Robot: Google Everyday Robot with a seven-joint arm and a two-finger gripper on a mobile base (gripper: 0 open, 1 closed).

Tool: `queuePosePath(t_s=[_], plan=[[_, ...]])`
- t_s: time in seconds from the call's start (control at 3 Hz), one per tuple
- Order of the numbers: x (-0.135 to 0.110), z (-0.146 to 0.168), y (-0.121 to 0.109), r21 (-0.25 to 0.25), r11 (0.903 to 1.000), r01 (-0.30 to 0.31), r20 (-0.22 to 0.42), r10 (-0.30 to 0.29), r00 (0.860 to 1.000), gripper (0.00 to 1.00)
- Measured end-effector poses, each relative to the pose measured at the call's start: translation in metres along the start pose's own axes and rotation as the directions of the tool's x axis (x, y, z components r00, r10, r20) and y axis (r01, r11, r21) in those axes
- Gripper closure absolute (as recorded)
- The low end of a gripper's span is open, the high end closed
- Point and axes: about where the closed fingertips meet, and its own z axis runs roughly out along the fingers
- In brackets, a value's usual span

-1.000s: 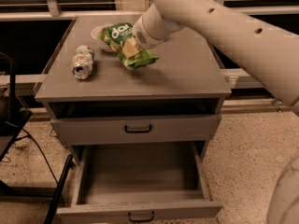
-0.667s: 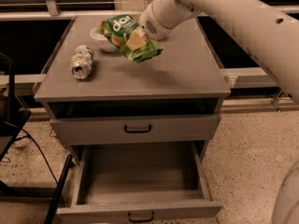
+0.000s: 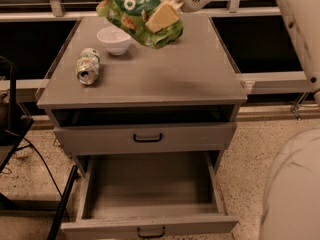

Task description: Place green rice chip bag into middle drawer

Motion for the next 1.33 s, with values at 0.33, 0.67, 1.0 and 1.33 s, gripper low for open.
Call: queuePosePath(t_s=[0.33, 0.67, 1.0, 1.33], plan=[[0.001, 0.003, -0.001, 0.001, 1.0, -0.001, -0.001, 0.001, 1.0, 1.0], [-0.002, 0.002, 0.009, -0.018, 0.9998, 0.013, -0.013, -0.013, 1.0, 1.0], [-0.01, -0.022, 0.037, 0.006, 0.9992, 0.039, -0.037, -0.038, 0.999, 1.0], [-0.015, -0.039, 0.068, 0.015, 0.9987, 0.048, -0.049, -0.048, 0.998, 1.0]])
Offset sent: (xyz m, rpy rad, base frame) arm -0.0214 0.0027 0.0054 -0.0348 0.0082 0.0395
